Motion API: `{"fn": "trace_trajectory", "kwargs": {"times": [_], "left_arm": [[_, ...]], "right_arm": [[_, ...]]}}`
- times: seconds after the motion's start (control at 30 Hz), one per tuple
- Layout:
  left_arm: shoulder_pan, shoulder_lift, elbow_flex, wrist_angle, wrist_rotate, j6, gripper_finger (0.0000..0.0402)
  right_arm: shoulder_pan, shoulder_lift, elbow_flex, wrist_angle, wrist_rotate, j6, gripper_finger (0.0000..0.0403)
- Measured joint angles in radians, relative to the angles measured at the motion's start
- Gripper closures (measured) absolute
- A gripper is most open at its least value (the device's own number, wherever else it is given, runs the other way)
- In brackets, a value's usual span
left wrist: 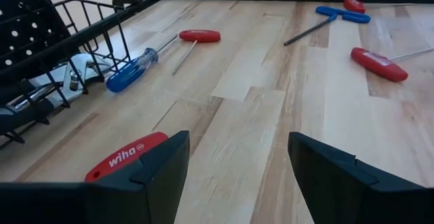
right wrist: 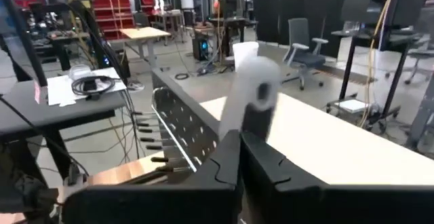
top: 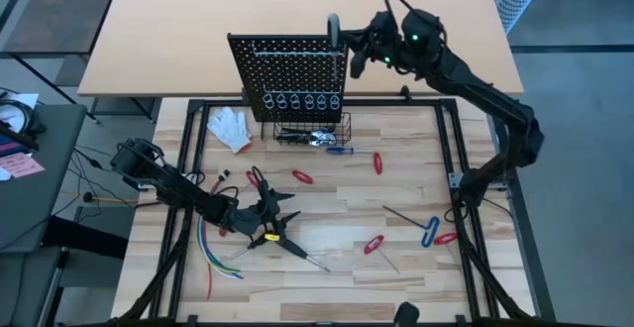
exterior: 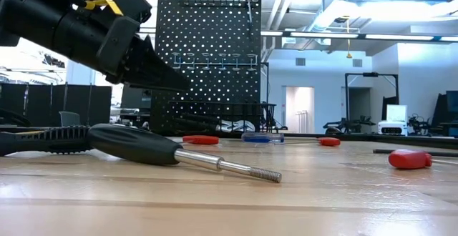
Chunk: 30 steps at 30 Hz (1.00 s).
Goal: Hang tools onto peg board
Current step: Hang the gray screwdriver on the black pegboard, then hang the blue screwdriver on the black pegboard
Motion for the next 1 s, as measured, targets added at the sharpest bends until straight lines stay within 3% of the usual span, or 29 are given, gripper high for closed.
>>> {"fn": "trace_trajectory", "kwargs": {"times": [0.33,0.5,0.6,0.77,1.0], "left_arm": [[0.000,0.000,0.000,0.001,0.000,-0.003,0.0158],[-0.008,0.000,0.000,0.002,0.000,-0.009,0.0158],[-0.008,0.000,0.000,0.002,0.000,-0.008,0.0158],[-0.013,0.000,0.000,0.002,0.000,-0.009,0.0158],[-0.013,0.000,0.000,0.009,0.000,-0.012,0.0158]], "right_arm": [[0.075,-0.067,0.001,0.044,0.010,-0.068,0.0395],[0.140,-0.112,0.001,-0.061,0.029,-0.162,0.0395],[0.206,-0.155,0.001,-0.198,0.112,-0.174,0.0397],[0.341,-0.208,0.002,-0.583,0.173,-0.152,0.0398],[0.547,-0.196,-0.057,-0.966,0.173,0.239,0.0398]]}}
